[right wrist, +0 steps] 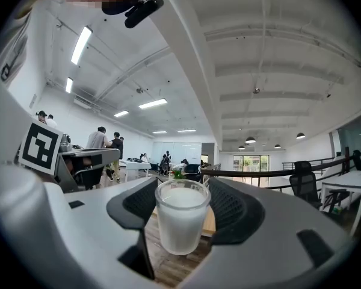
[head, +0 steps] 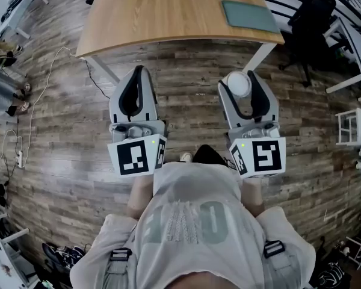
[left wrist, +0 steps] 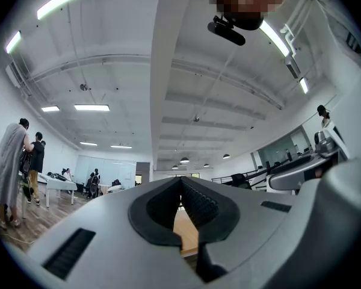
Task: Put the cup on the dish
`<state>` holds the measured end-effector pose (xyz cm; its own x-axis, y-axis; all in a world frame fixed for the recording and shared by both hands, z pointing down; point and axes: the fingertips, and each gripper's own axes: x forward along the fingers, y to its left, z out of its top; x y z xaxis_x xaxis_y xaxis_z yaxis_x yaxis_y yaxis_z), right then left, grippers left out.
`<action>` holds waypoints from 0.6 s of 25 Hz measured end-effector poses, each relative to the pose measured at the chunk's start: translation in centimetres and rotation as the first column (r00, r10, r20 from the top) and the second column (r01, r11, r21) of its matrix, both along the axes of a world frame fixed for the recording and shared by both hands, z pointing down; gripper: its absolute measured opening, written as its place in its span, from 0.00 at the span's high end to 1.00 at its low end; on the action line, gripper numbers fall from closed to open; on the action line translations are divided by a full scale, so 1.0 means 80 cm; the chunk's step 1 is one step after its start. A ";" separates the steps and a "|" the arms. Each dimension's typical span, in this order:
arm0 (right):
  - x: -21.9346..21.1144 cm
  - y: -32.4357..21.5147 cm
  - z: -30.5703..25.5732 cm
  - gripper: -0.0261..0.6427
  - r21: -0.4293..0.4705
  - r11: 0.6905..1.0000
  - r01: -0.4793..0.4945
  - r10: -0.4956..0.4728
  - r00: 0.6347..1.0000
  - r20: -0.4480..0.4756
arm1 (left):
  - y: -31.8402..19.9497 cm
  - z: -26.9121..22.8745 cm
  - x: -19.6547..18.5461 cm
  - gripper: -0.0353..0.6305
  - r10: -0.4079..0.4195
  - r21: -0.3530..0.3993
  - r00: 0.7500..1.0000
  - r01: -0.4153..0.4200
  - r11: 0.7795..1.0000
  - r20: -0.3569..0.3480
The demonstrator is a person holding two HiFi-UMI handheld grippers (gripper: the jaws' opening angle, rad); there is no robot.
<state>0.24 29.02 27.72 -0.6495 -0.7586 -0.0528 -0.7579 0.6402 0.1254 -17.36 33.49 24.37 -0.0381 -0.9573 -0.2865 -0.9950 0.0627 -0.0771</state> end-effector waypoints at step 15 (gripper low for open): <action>-0.007 -0.151 0.021 0.55 -0.013 1.000 -0.015 0.015 1.000 0.001 | -0.134 0.030 -0.022 0.94 0.013 -0.047 0.999 -0.012 0.999 0.035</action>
<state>-0.31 16.94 29.38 -0.6380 -0.7688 -0.0434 -0.7675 0.6304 0.1163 -19.11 22.74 26.81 -0.0167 -0.9700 -0.2425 -0.9924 0.0457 -0.1144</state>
